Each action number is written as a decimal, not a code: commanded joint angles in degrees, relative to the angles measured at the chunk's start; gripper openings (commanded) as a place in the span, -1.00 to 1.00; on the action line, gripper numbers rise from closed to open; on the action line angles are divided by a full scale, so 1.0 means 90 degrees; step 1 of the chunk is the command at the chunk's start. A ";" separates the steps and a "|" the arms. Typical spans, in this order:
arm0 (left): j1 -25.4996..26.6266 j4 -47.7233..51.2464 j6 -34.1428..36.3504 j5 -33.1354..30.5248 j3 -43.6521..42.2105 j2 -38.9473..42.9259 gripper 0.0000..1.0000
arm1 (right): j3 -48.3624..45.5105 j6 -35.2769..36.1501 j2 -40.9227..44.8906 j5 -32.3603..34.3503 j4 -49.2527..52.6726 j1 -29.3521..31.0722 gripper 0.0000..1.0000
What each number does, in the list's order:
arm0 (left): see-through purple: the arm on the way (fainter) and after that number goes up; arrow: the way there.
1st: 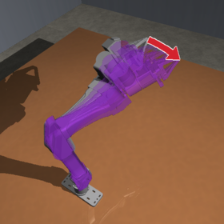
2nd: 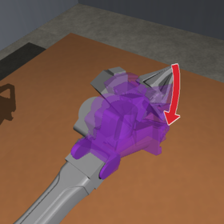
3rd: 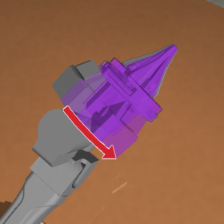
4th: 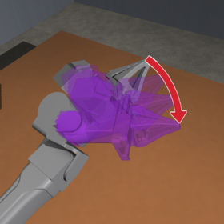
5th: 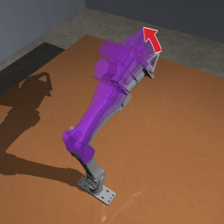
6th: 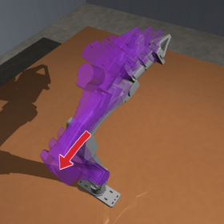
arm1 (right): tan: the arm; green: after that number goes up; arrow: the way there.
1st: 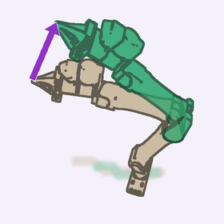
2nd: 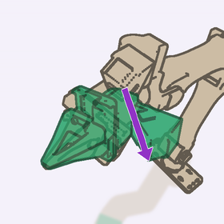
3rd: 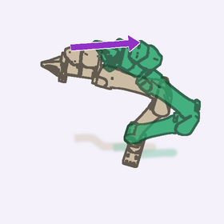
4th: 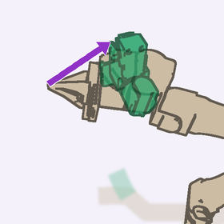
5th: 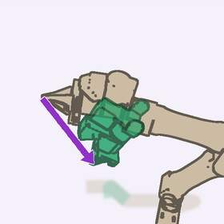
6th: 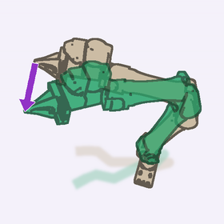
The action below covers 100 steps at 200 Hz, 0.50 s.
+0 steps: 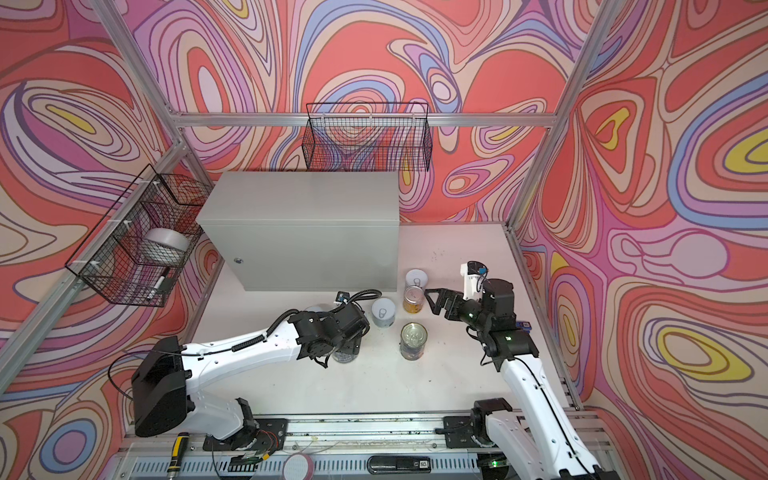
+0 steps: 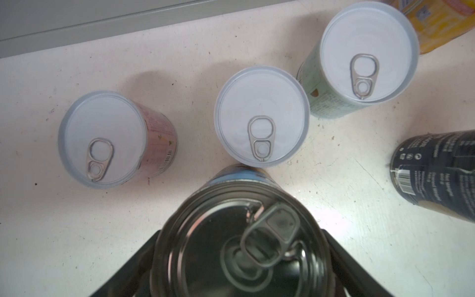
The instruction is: Place and organize the canned foods onto the counter
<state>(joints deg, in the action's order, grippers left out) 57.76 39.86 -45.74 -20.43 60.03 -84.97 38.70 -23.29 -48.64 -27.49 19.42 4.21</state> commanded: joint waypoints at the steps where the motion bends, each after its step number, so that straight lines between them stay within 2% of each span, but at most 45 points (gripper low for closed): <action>1: -0.0001 0.0298 -0.0086 -0.0230 0.0049 0.0031 0.12 | 0.0106 -0.0003 -0.0005 -0.0097 0.0059 0.0030 0.97; 38: -0.0010 0.0022 0.0315 -0.0143 0.0020 0.0304 -0.04 | 0.0033 -0.0062 -0.0083 -0.0244 -0.0085 0.0029 0.97; 52: -0.0033 0.0018 0.0312 -0.0184 0.0036 0.0401 -0.02 | -0.0062 -0.0192 -0.0113 -0.0355 -0.0244 0.0023 0.97; 75: -0.0156 0.0355 0.0186 -0.0238 0.0240 0.0398 -0.01 | -0.0391 -0.0575 -0.0180 -0.0966 -0.0897 0.0025 0.97; 100: -0.0197 0.0531 0.0319 -0.0273 0.0429 0.0473 -0.05 | -0.0463 -0.0615 -0.0191 -0.0955 -0.1040 0.0024 0.97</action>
<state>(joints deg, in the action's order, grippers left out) 56.64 42.13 -43.55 -19.73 60.01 -83.79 35.73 -27.07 -50.09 -33.71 13.67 4.21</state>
